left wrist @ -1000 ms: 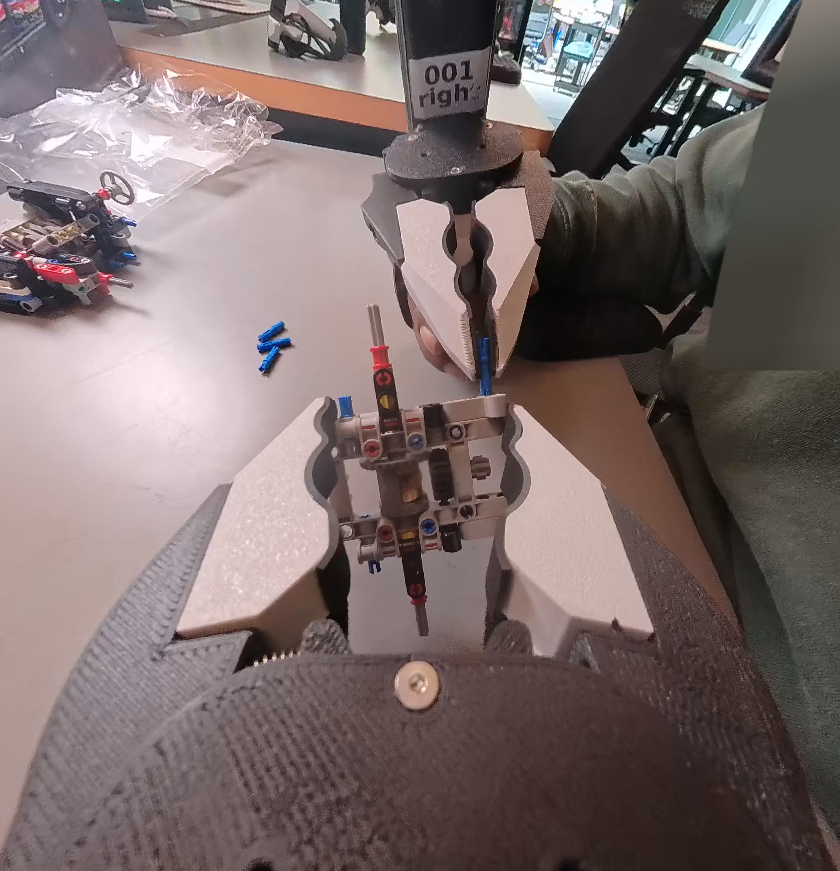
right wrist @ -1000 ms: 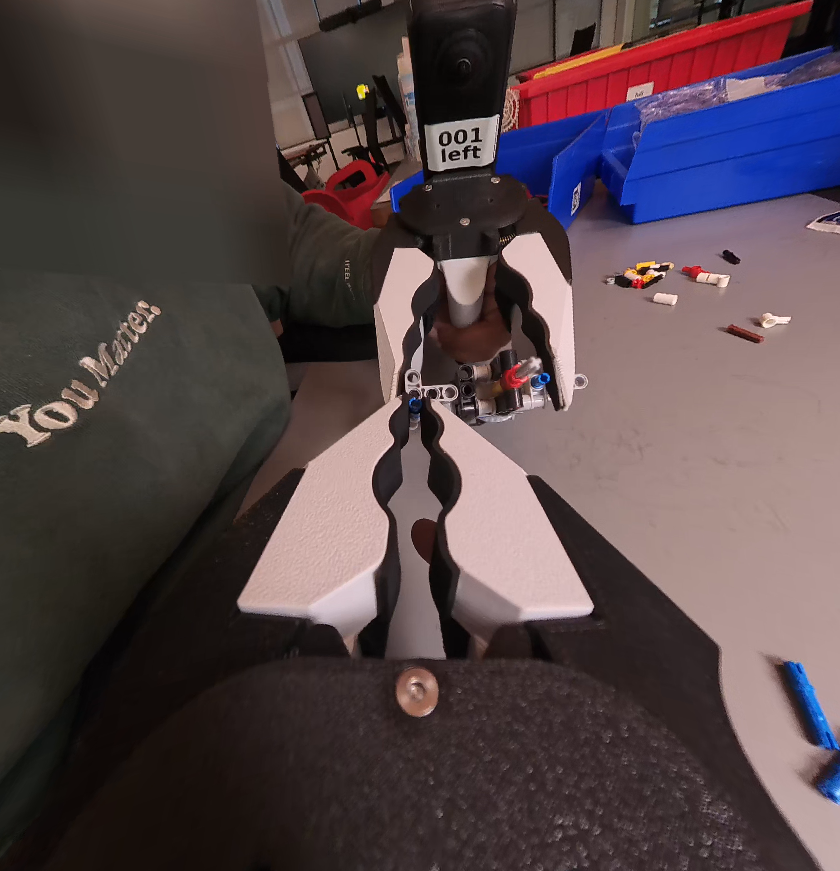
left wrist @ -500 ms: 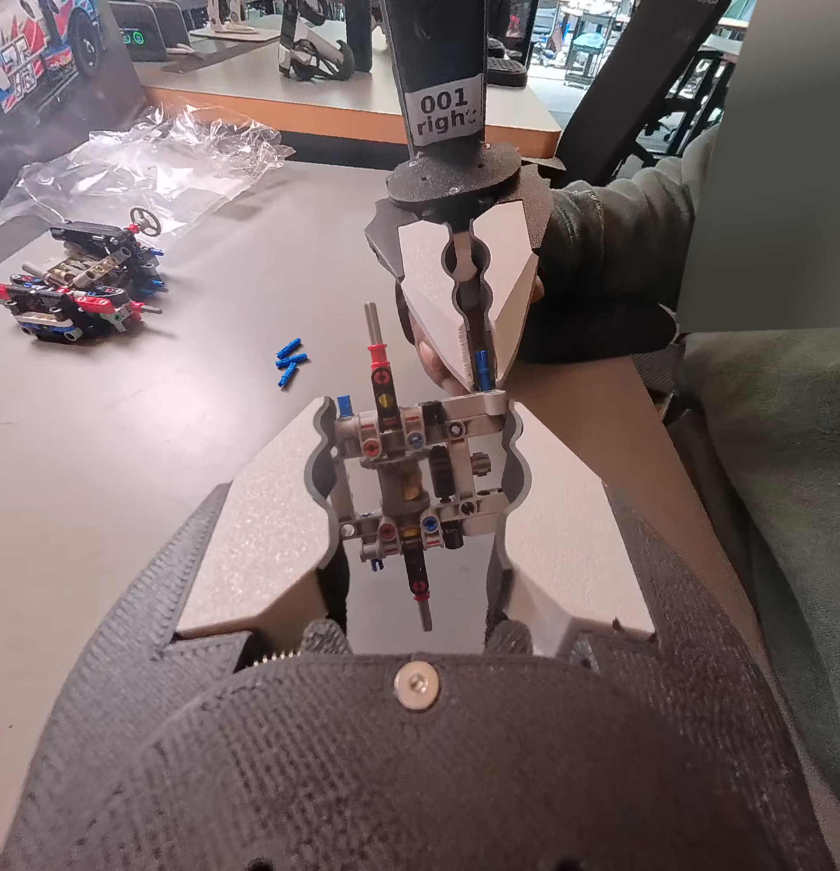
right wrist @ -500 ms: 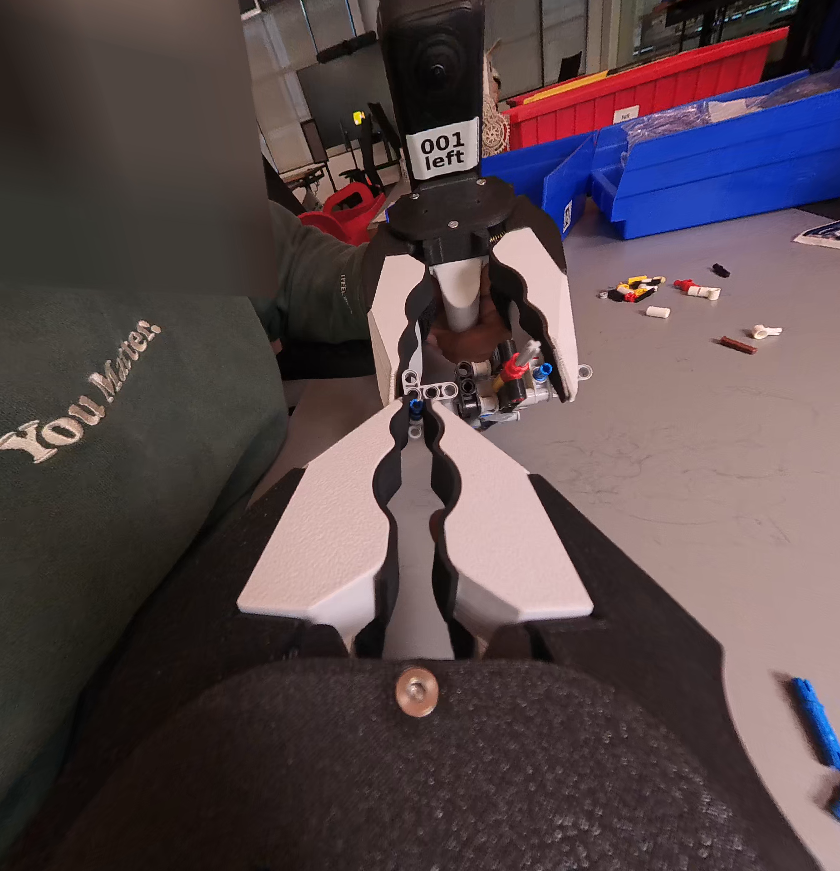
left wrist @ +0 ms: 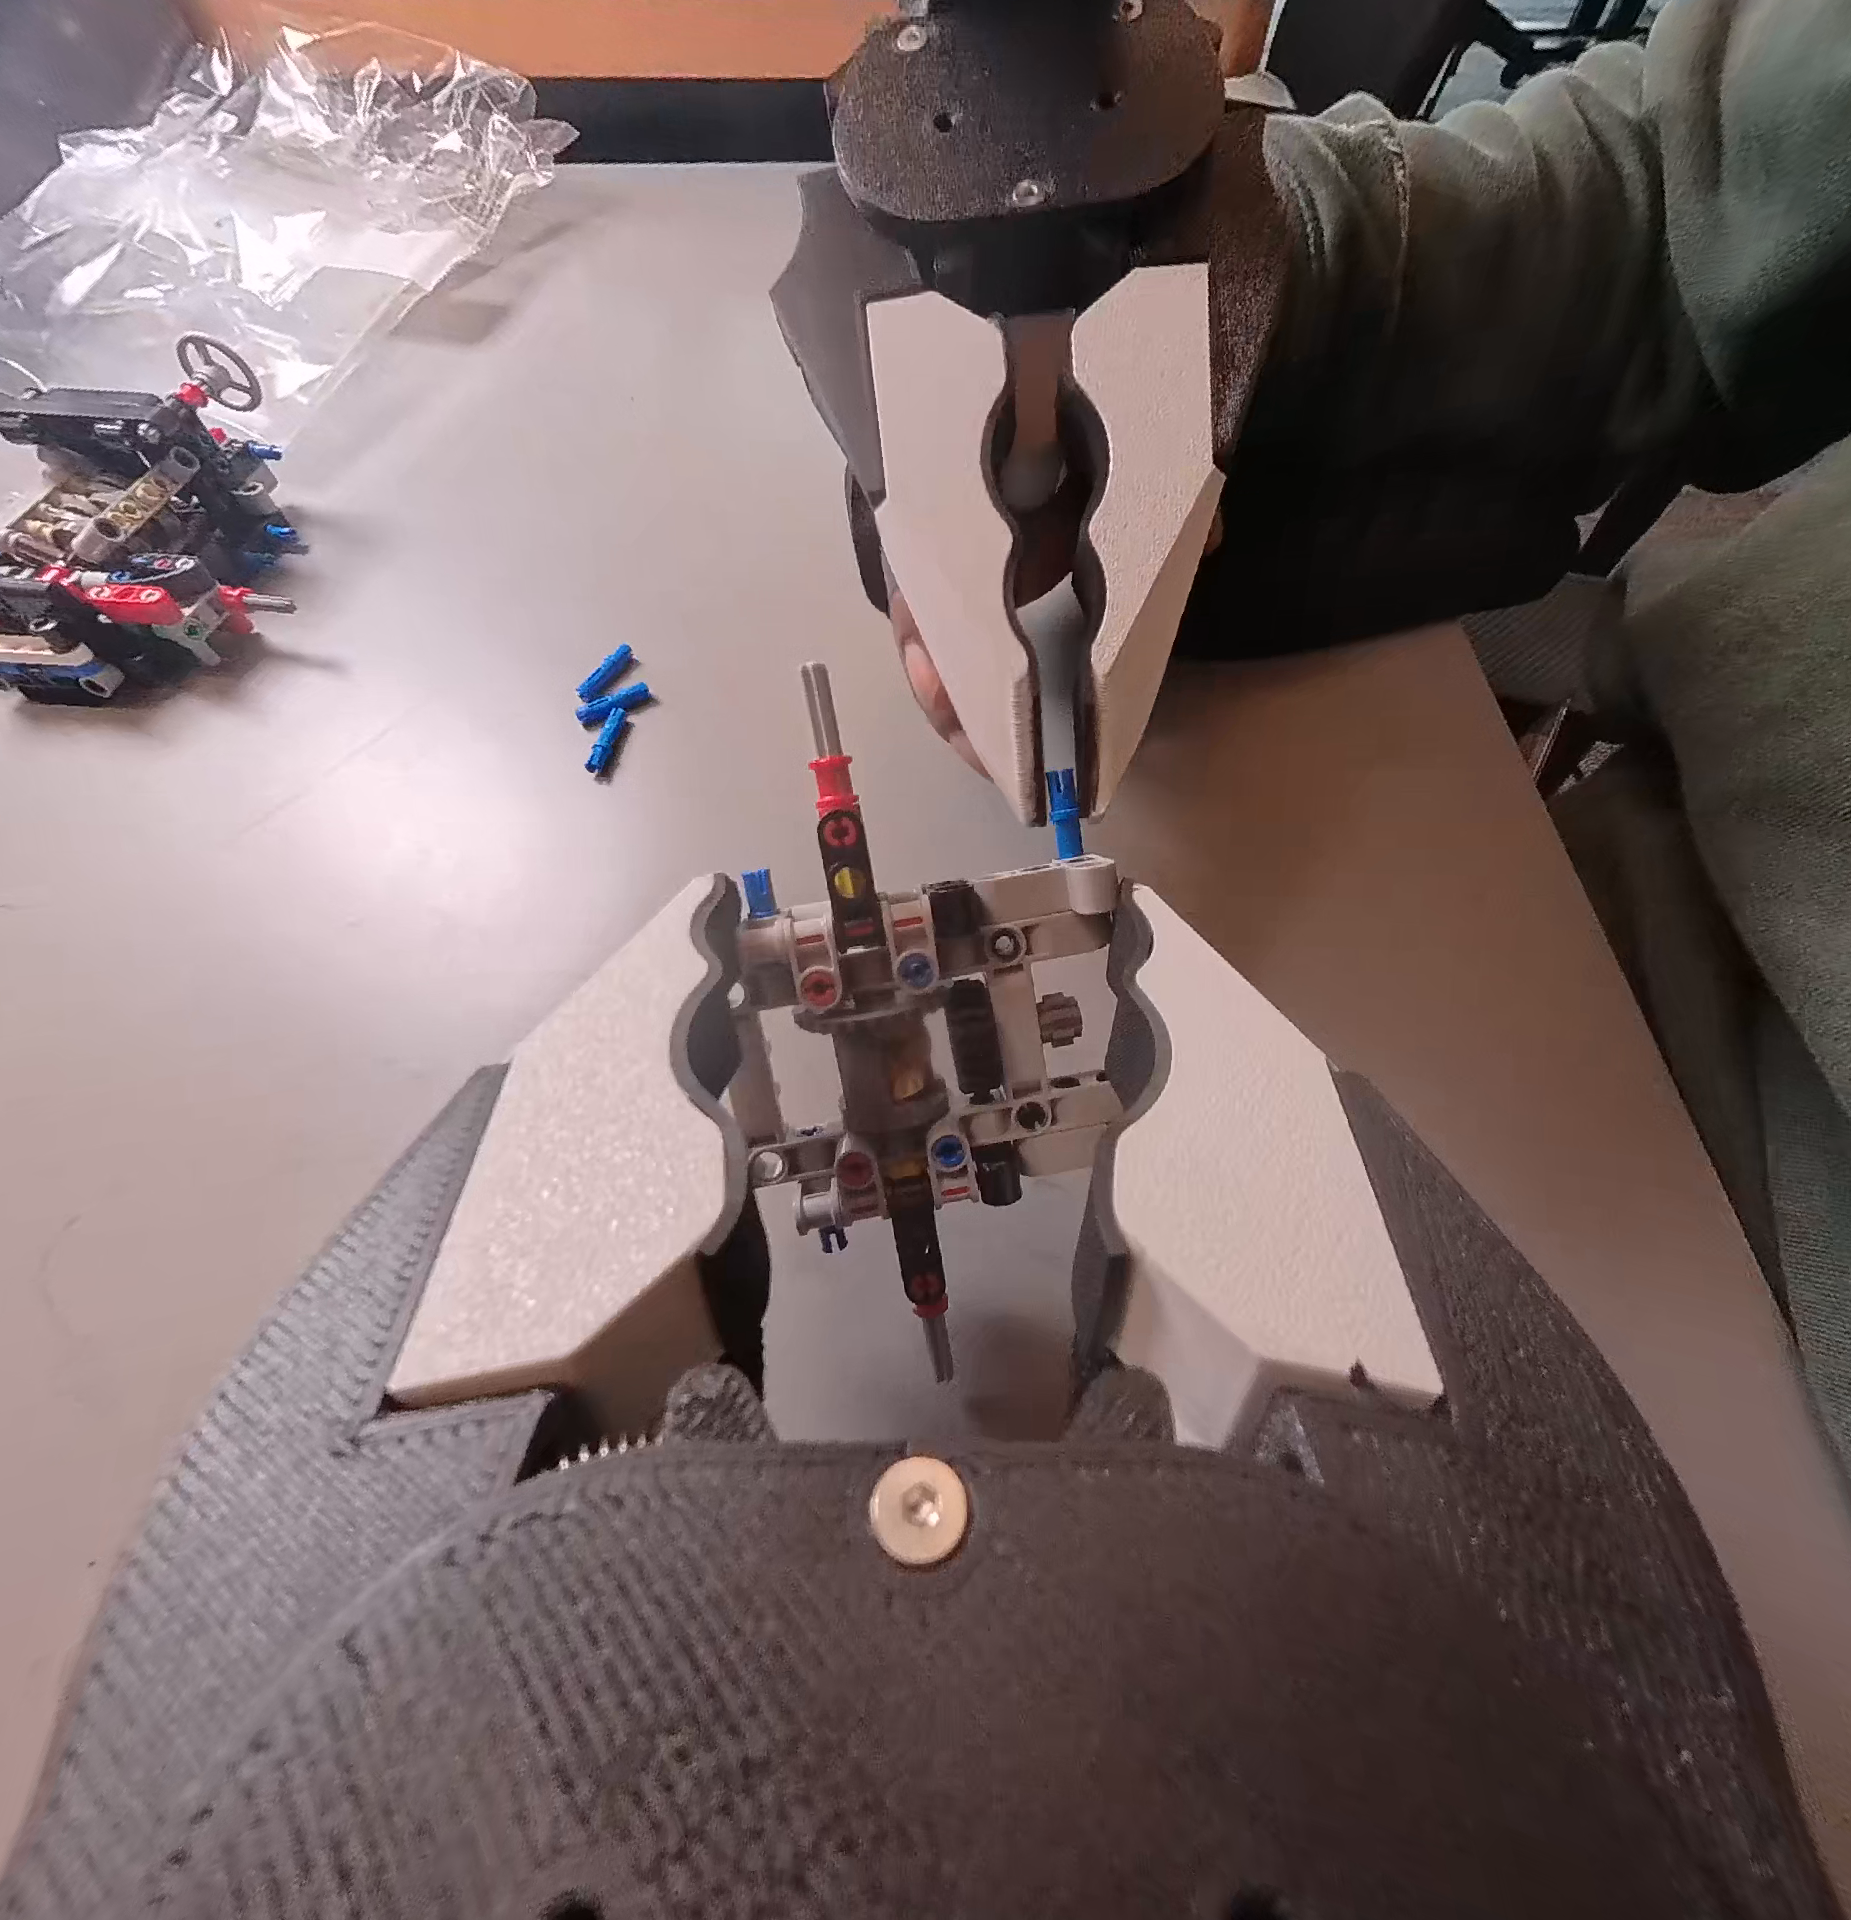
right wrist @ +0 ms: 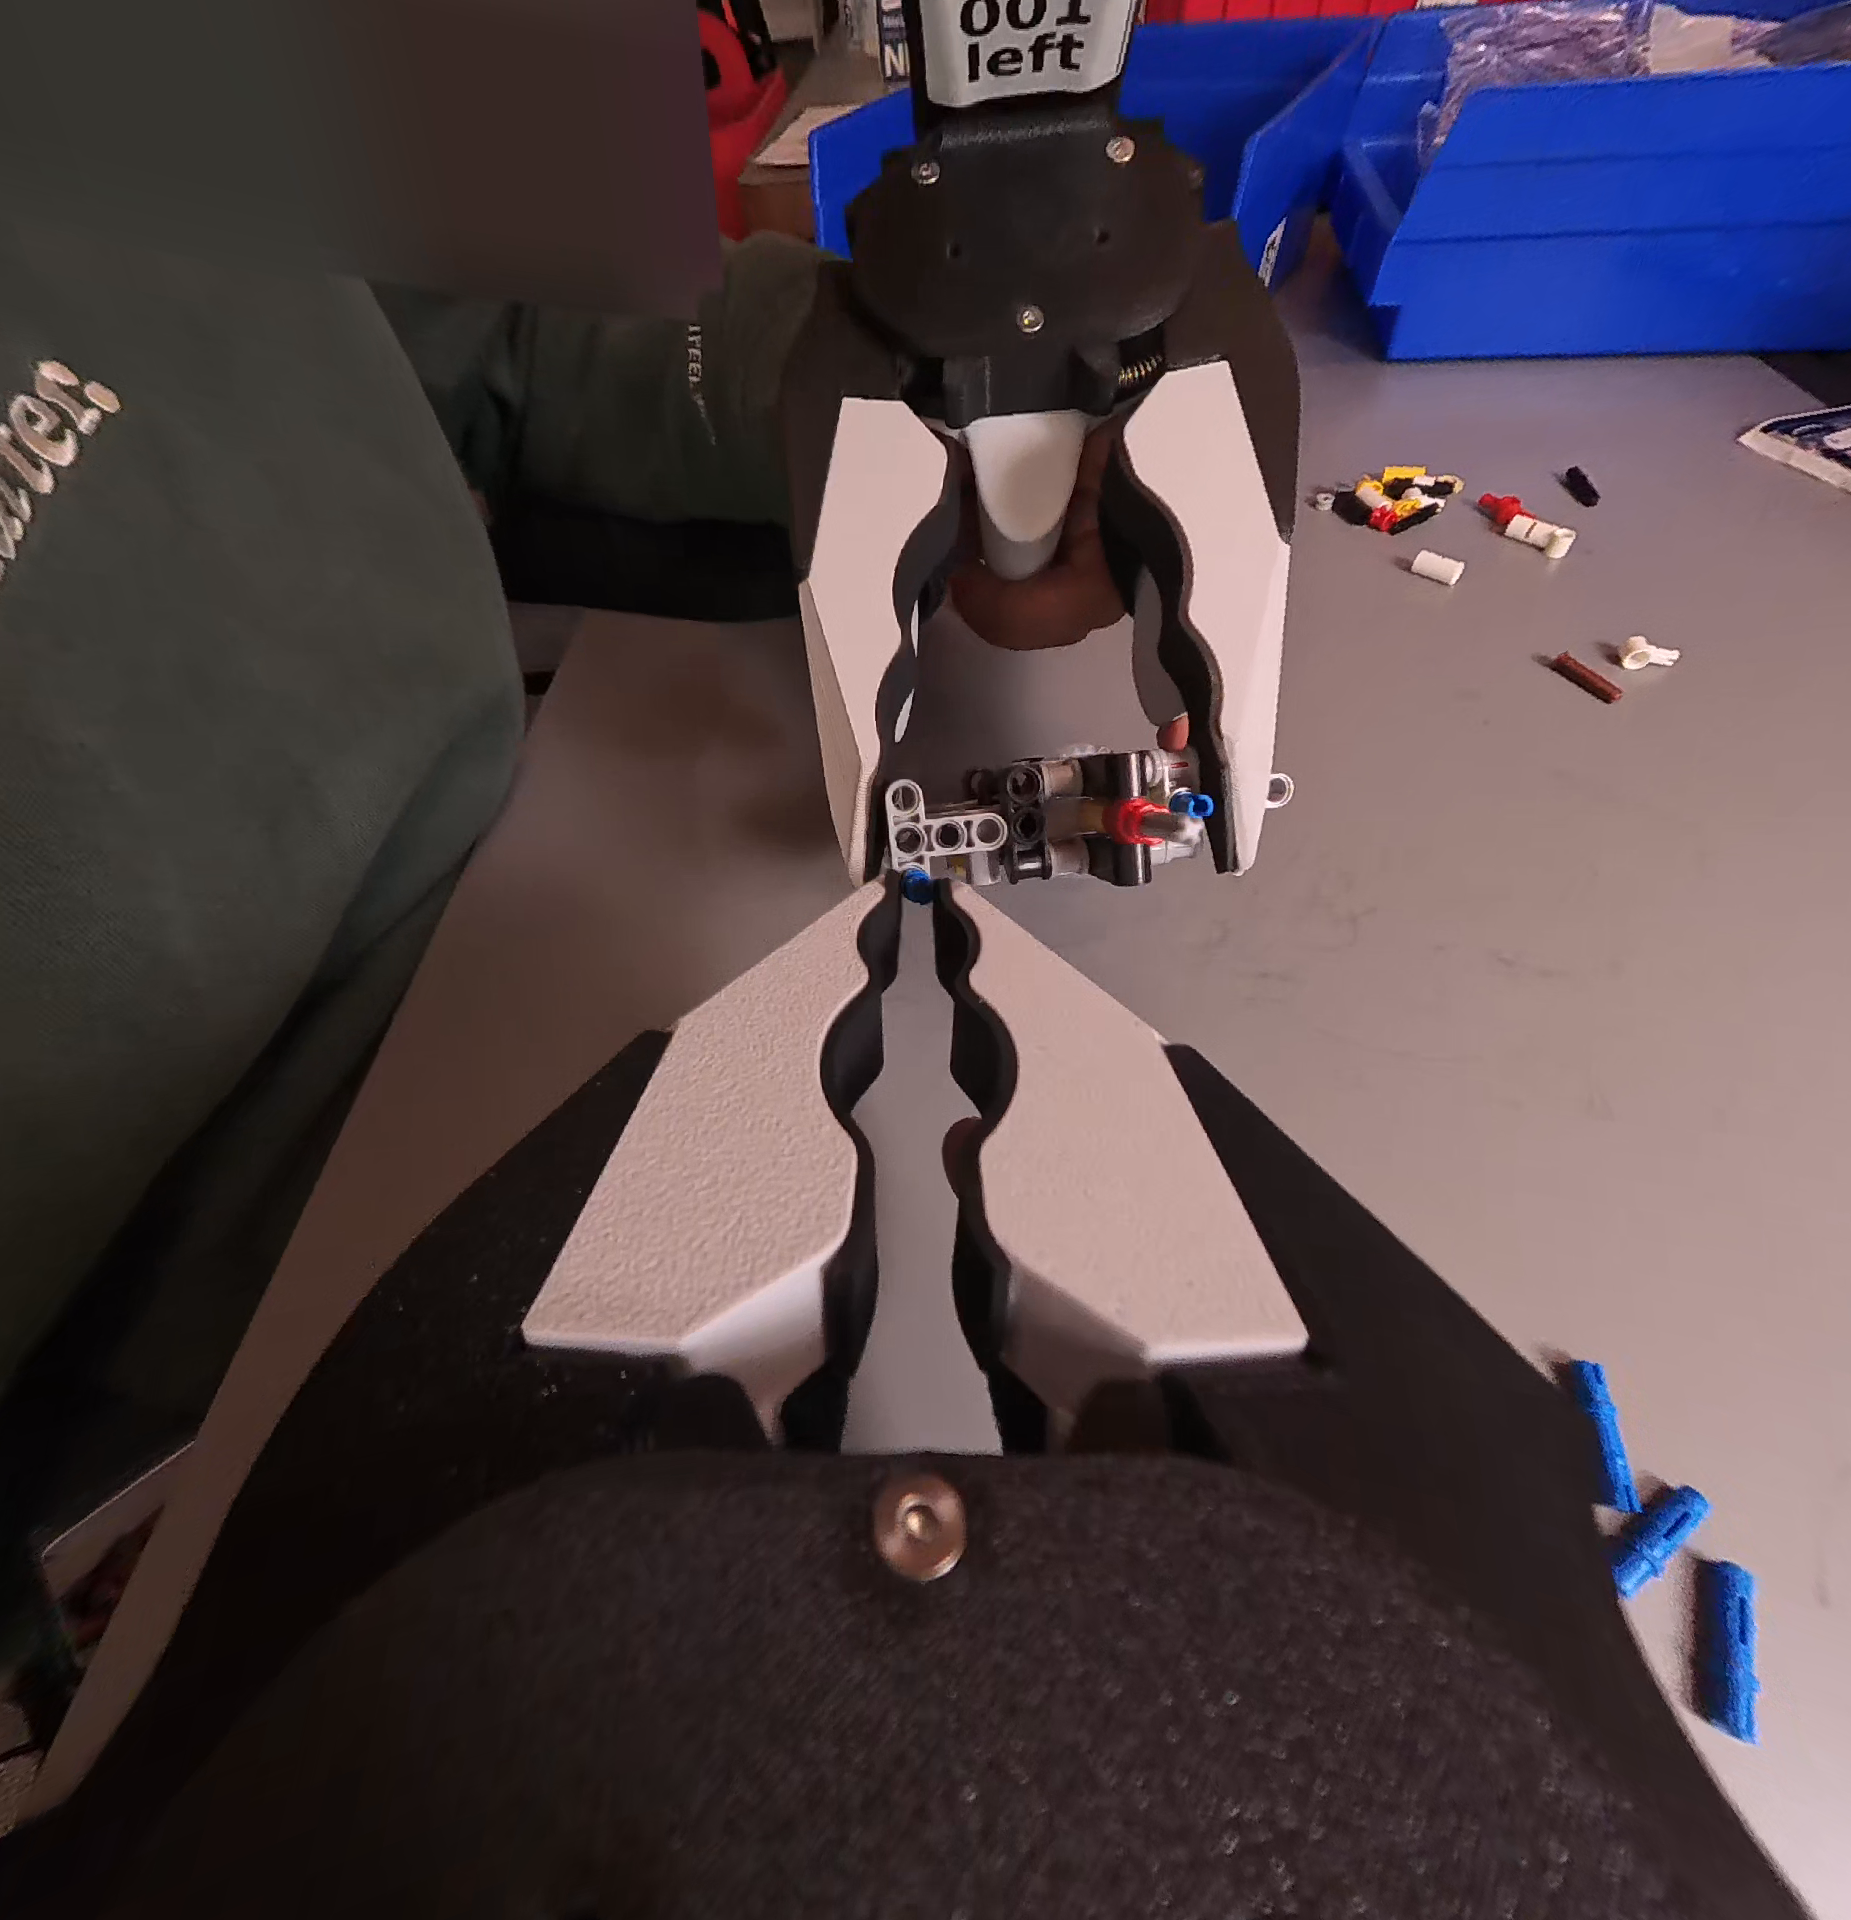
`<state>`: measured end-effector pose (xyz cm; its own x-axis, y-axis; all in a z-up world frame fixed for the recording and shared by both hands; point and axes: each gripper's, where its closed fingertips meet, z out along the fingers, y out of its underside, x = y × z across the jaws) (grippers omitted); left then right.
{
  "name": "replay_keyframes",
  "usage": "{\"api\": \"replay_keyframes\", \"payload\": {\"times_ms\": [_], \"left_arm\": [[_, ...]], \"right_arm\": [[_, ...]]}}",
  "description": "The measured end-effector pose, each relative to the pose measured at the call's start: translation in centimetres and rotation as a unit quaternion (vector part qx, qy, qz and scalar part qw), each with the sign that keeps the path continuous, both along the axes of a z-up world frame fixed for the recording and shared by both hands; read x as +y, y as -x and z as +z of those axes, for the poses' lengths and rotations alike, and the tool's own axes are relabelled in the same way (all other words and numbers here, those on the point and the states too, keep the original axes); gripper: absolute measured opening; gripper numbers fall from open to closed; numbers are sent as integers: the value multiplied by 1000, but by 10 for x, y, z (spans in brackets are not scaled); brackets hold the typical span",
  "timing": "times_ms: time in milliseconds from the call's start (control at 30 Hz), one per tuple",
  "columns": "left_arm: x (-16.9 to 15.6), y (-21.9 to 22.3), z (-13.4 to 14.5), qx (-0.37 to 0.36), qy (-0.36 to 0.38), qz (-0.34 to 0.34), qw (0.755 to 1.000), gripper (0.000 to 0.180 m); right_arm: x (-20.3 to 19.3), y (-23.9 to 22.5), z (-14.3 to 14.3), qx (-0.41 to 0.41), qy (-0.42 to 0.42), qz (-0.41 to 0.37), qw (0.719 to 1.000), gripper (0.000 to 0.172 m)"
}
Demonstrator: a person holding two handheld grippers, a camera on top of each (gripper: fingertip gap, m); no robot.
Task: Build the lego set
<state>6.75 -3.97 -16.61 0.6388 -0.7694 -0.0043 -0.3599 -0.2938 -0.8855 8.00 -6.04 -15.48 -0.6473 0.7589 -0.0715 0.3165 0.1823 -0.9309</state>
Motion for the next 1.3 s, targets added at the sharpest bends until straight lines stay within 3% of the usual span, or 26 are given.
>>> {"api": "replay_keyframes", "payload": {"times_ms": [567, 667, 833, 1300], "left_arm": [[-6, -6, -5, 2, 12, -13, 1000, 69], [-7, -5, -11, 38, 5, -17, 999, 69], [-4, -1, -7, 11, 14, -3, 1000, 70], [-3, -2, -7, 24, -4, -6, 1000, 71]], "right_arm": [[-12, -1, -15, -36, -21, 22, 999, 3], [-14, -1, -23, -46, -33, 24, 998, 3], [-10, 4, -17, -36, -18, 6, 999, 3], [-6, 1, -9, -15, -17, 1, 1000, 3]]}}
